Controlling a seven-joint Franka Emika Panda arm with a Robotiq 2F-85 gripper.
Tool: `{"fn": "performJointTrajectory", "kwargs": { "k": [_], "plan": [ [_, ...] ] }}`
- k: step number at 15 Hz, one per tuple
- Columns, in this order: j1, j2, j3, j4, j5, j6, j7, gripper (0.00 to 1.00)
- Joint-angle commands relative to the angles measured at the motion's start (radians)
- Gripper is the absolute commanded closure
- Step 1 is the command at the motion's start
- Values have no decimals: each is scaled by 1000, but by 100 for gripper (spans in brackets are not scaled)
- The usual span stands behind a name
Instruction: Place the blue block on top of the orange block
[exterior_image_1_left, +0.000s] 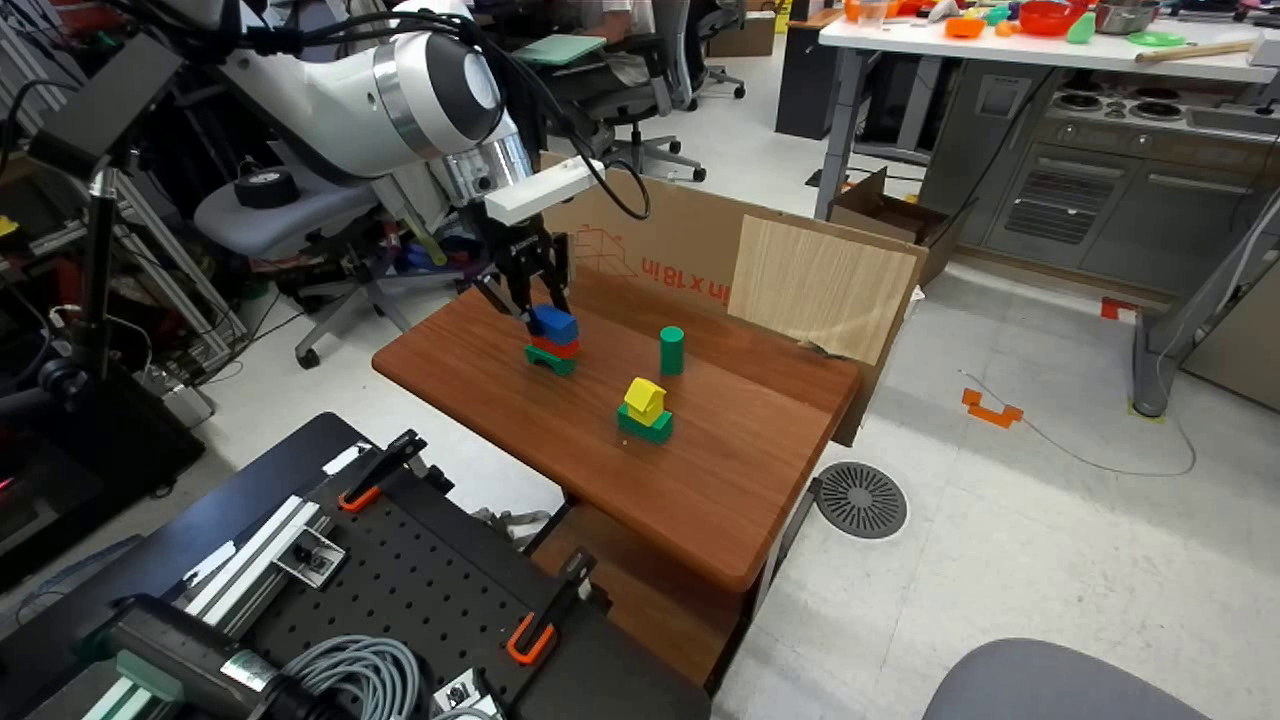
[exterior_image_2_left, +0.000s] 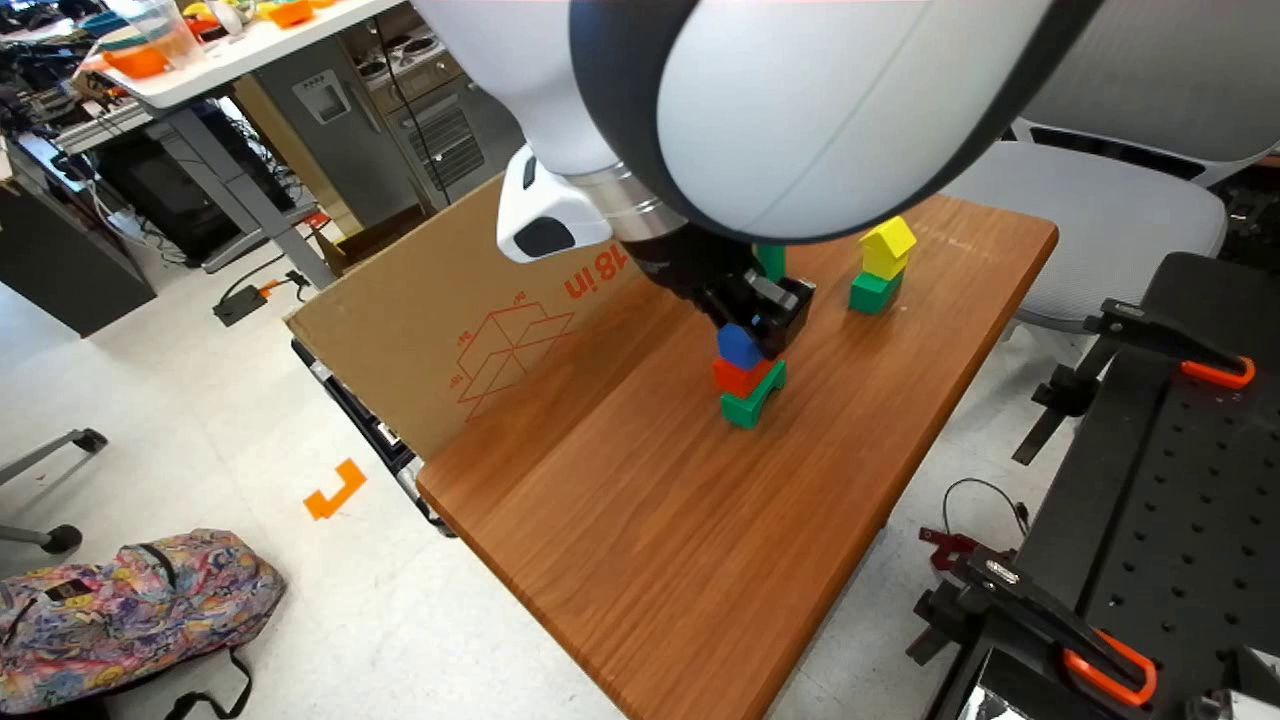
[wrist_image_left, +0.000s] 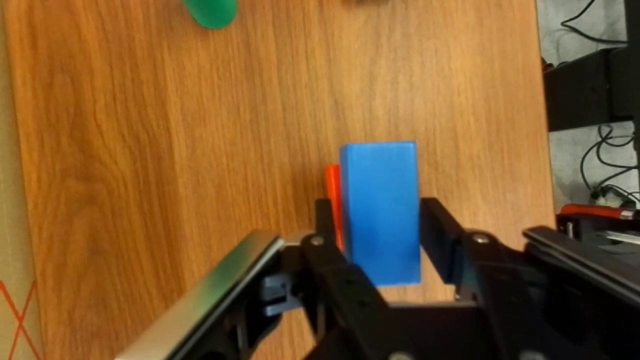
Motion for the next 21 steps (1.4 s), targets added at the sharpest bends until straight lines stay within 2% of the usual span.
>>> {"fn": "performJointTrajectory", "kwargs": {
  "k": [1, 4, 9, 12, 18, 21],
  "plan": [
    [9, -31, -13, -24, -6, 10, 26, 21],
    [-4, -45, -12, -23, 11, 19, 40, 0],
    [-70, -152, -1, 6, 204, -70, 78, 0],
    [-107, -209, -26, 23, 306, -120, 106, 0],
    [-173, -214, -114, 49, 356, -124, 255, 0],
    [-203, -195, -158, 44, 345, -121, 355, 0]
  ]
}}
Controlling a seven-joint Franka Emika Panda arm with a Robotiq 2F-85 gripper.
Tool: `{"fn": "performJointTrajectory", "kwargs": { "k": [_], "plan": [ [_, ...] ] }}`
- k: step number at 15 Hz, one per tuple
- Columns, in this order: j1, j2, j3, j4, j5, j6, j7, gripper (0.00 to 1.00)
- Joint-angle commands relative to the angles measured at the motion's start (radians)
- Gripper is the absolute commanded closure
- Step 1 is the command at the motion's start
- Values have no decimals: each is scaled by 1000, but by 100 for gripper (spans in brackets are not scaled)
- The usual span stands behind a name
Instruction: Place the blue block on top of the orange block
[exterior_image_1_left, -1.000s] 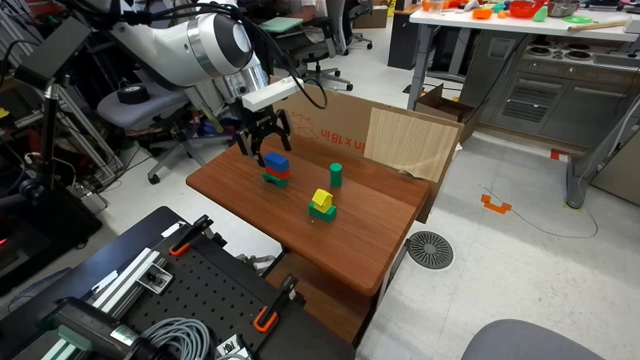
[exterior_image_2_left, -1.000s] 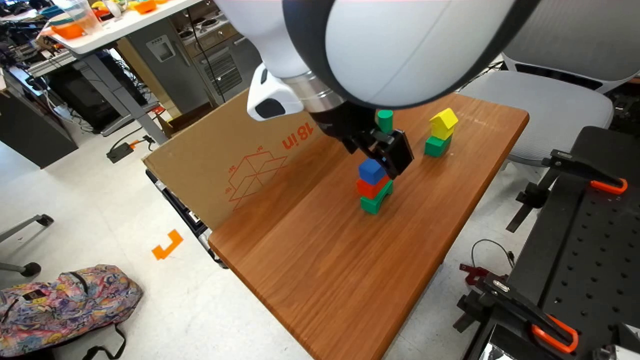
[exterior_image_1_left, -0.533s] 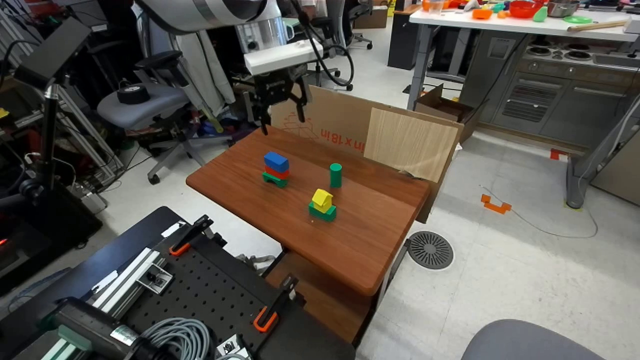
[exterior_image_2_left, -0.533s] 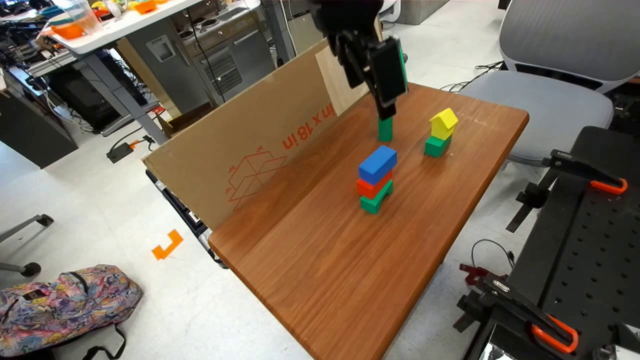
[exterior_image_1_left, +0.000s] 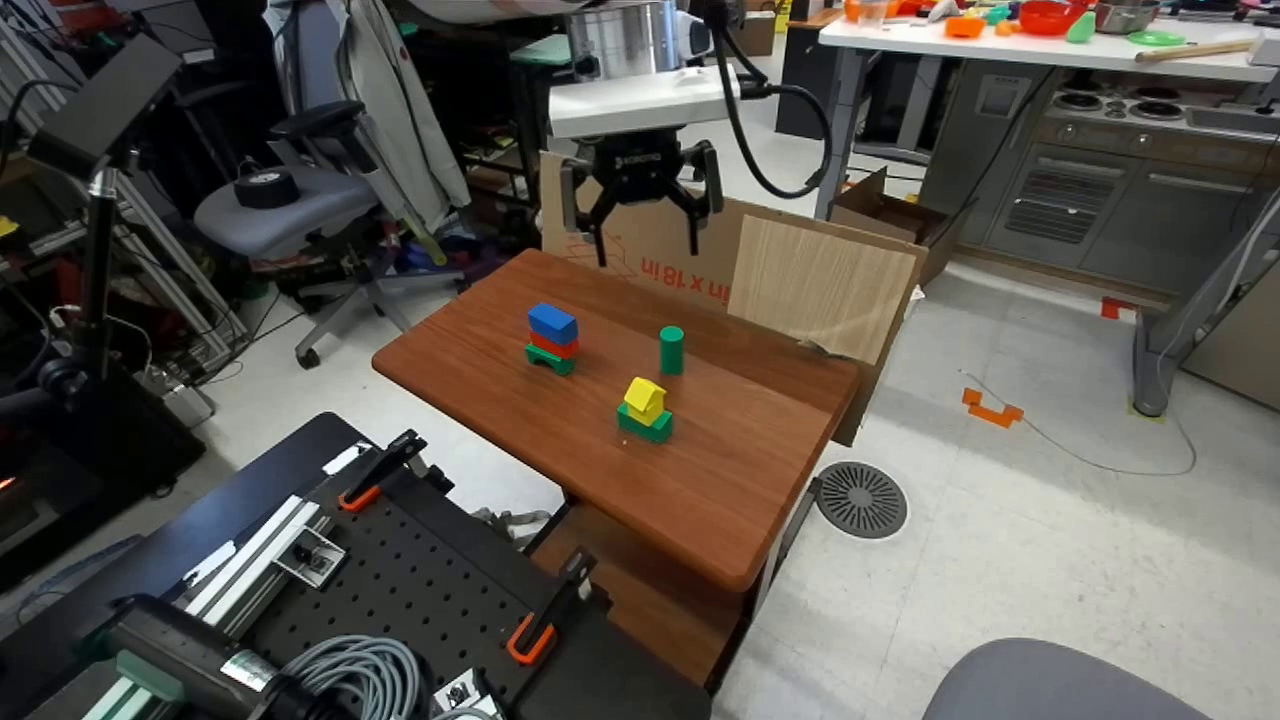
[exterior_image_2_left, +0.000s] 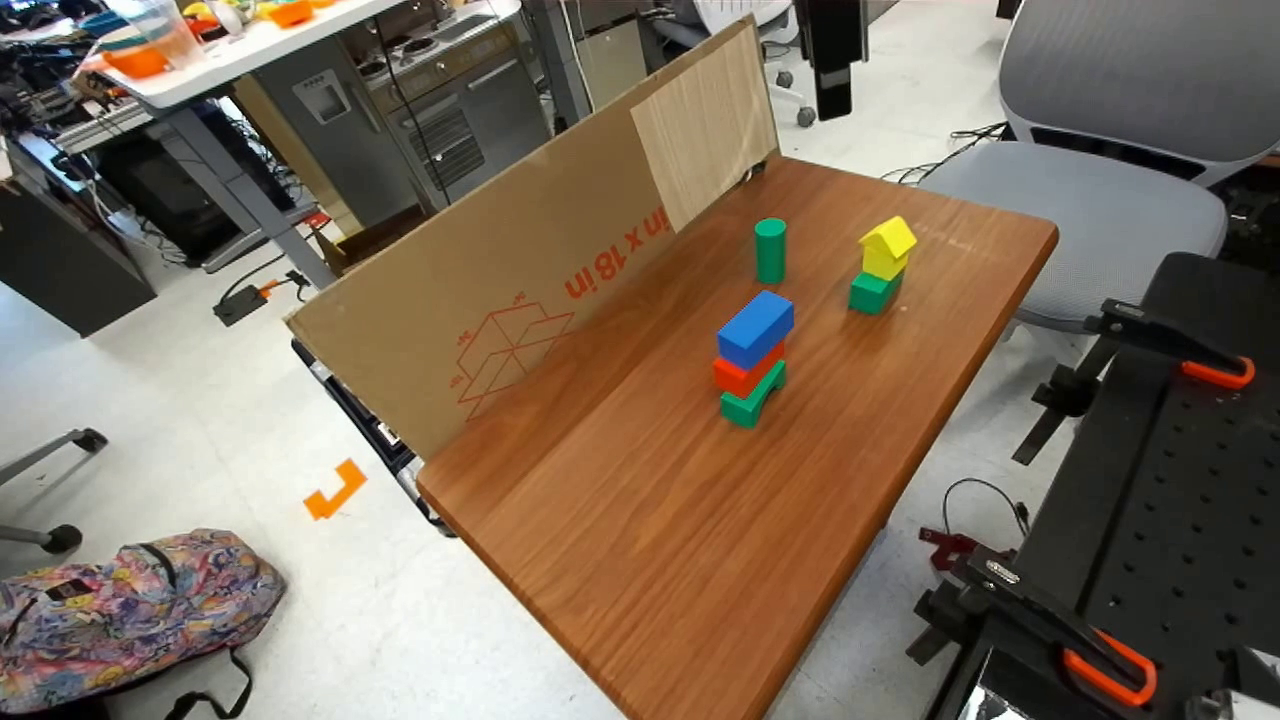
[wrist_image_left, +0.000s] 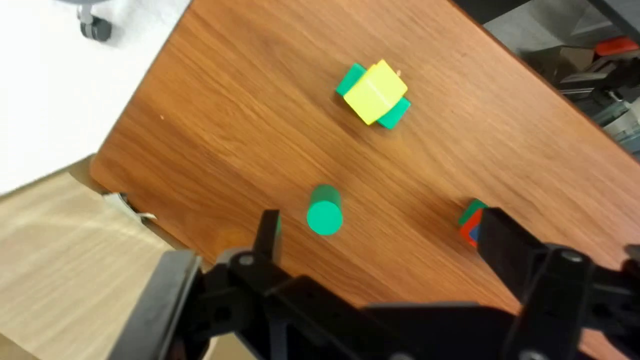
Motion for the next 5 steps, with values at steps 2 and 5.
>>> {"fn": "performJointTrajectory", "kwargs": {
  "k": [2, 5],
  "plan": [
    [-22, 7, -21, 0, -1, -2, 48, 0],
    [-30, 15, -27, 0, -1, -2, 69, 0]
  ]
}}
